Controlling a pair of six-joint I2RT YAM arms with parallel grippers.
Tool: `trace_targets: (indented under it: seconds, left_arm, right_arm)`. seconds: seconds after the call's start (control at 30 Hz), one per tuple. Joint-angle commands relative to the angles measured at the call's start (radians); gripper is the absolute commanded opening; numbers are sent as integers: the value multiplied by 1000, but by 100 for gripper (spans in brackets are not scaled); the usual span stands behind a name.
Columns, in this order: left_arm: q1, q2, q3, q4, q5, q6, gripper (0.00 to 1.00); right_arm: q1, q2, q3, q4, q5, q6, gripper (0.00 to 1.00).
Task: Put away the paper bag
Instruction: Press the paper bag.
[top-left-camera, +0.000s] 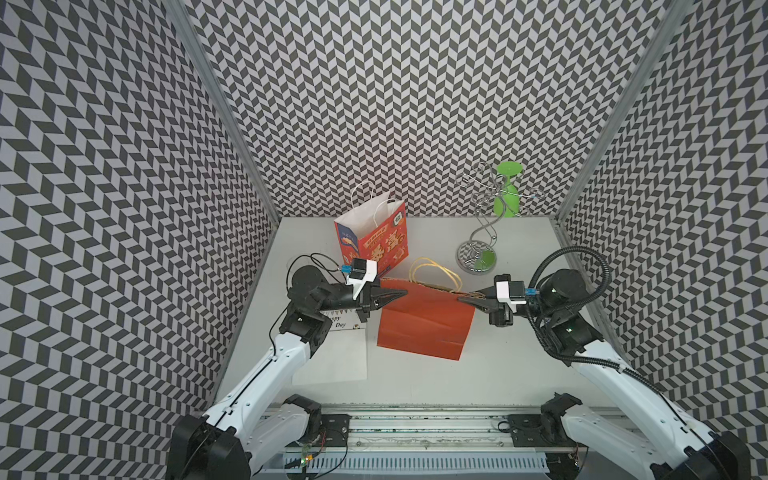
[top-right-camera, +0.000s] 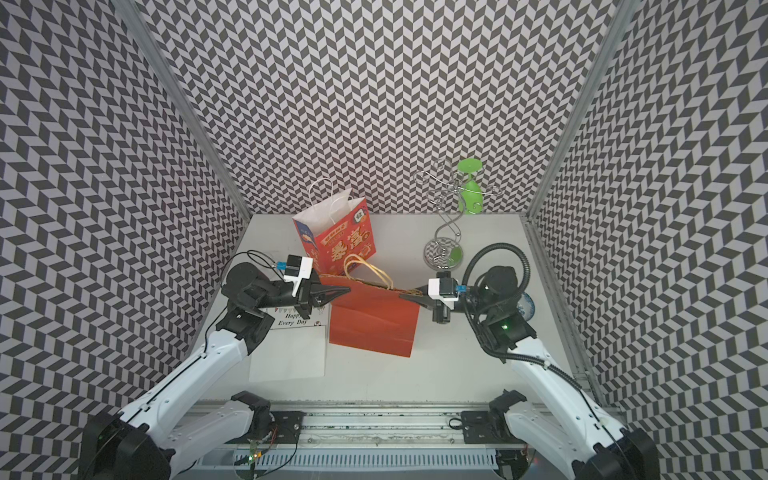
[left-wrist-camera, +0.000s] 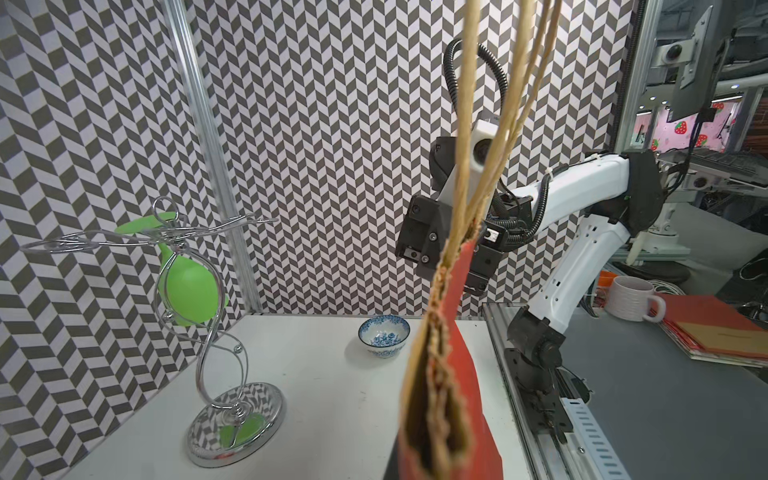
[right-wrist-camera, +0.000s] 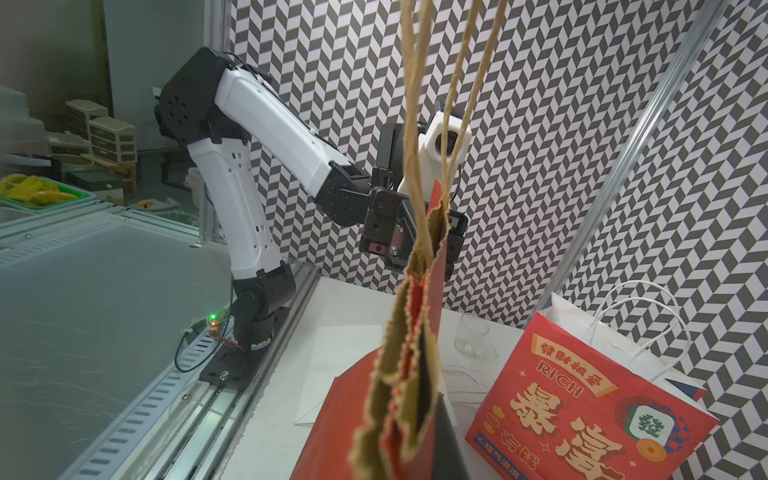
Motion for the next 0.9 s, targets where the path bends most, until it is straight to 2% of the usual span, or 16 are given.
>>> trace_targets:
  seconds: [0.0, 0.03, 0.1, 0.17, 0.23, 0.37, 0.47, 0.53, 0.6, 0.63, 0.67, 0.7, 0.73, 0.77, 0.8, 0.87]
  left_arm:
    - [-4, -18, 8, 67, 18, -33, 0]
    - [-4, -24, 9, 60, 18, -27, 0]
    - [-3, -30, 11, 66, 13, -33, 0]
    - [-4, -33, 13, 104, 13, -64, 0]
    - [-4, -33, 19, 119, 7, -78, 0]
    - [-2, -30, 35, 105, -79, -95, 0]
    - [-3, -32, 27, 168, -104, -144, 0]
    - [-3, -32, 31, 178, -112, -157, 0]
    - [-2, -36, 35, 176, -118, -159, 0]
    - [-3, -38, 36, 177, -122, -160, 0]
    - [-3, -40, 37, 179, -125, -165, 0]
    - [-2, -42, 40, 181, -125, -169, 0]
    - [-2, -42, 43, 183, -127, -174, 0]
    - [-3, -44, 47, 187, -126, -180, 0]
    - [-3, -46, 49, 192, -123, -188, 0]
    - [-3, -49, 54, 199, -122, -200, 0]
  right_arm:
    - [5, -15, 18, -60, 40, -33, 39]
    - [5, -25, 20, -73, 52, -34, 51]
    - [6, -36, 14, -90, 75, -28, 64]
    - [5, -37, -2, -92, 99, -16, 68]
    - [5, -27, -11, -103, 130, -4, 66]
    - [5, -7, -3, -136, 103, 18, 46]
    - [5, -8, -12, -143, 85, 15, 20]
    - [5, -15, -12, -137, 80, 22, 7]
    - [5, -21, -8, -142, 81, 19, 4]
    - [5, -25, -6, -147, 84, 14, 7]
    - [5, -26, -6, -154, 90, 7, 14]
    - [4, -28, -8, -168, 103, -5, 38]
    - [5, -28, -14, -175, 128, -8, 56]
    - [5, -30, -23, -169, 152, -4, 63]
    - [5, -32, -35, -156, 163, -1, 66]
    - [5, -35, -57, -125, 149, -6, 65]
